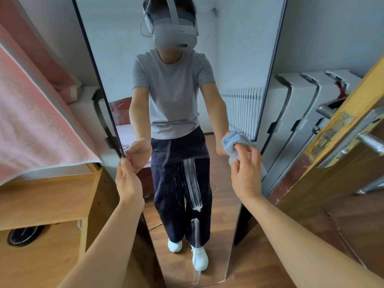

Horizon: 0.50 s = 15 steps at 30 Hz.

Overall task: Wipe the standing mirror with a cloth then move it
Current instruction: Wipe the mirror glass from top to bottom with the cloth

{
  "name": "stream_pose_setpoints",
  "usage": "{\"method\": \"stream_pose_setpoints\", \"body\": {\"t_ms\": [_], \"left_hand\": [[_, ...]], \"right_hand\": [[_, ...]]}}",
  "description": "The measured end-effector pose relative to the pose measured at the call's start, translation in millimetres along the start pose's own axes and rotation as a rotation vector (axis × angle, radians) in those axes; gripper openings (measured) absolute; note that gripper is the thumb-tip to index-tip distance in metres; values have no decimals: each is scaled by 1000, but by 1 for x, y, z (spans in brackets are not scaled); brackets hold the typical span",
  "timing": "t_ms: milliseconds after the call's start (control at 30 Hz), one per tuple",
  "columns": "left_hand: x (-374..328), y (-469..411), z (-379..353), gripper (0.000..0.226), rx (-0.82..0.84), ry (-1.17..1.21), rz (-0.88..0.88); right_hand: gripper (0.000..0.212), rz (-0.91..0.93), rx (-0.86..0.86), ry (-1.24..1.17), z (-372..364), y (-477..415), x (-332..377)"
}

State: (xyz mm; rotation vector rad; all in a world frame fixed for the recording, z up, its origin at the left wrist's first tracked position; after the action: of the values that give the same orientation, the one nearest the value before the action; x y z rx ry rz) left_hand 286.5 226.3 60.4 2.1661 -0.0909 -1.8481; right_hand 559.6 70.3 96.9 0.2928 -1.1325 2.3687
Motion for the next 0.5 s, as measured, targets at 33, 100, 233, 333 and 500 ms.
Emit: {"method": "stream_pose_setpoints", "body": {"t_ms": [33, 100, 233, 333, 500], "left_hand": [[-1, 1, 0, 41, 5, -1, -3], [-1, 3, 0, 40, 13, 1, -6], [-2, 1, -1, 40, 31, -15, -13], [-6, -1, -1, 41, 65, -44, -16], [-11, -4, -1, 44, 123, -51, -18]], "right_hand": [[33, 8, 3, 2, -2, 2, 2], [32, 29, 12, -5, -6, 5, 9], [36, 53, 41, -7, -18, 10, 32], [41, 119, 26, -46, -26, 11, 62], [32, 261, 23, -113, -43, 14, 123]]}}
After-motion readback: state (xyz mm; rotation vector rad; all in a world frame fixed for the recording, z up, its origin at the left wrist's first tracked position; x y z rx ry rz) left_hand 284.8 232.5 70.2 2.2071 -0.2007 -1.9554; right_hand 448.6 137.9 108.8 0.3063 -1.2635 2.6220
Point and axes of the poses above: each hand's wrist, its own y-axis away from the middle knuckle, its own z-axis out of the back of the hand, x = y × z, the point moved 8 cm from there along -y, towards the middle knuckle, and after that the axes turned 5 degrees about y, right-handed, at the moved point
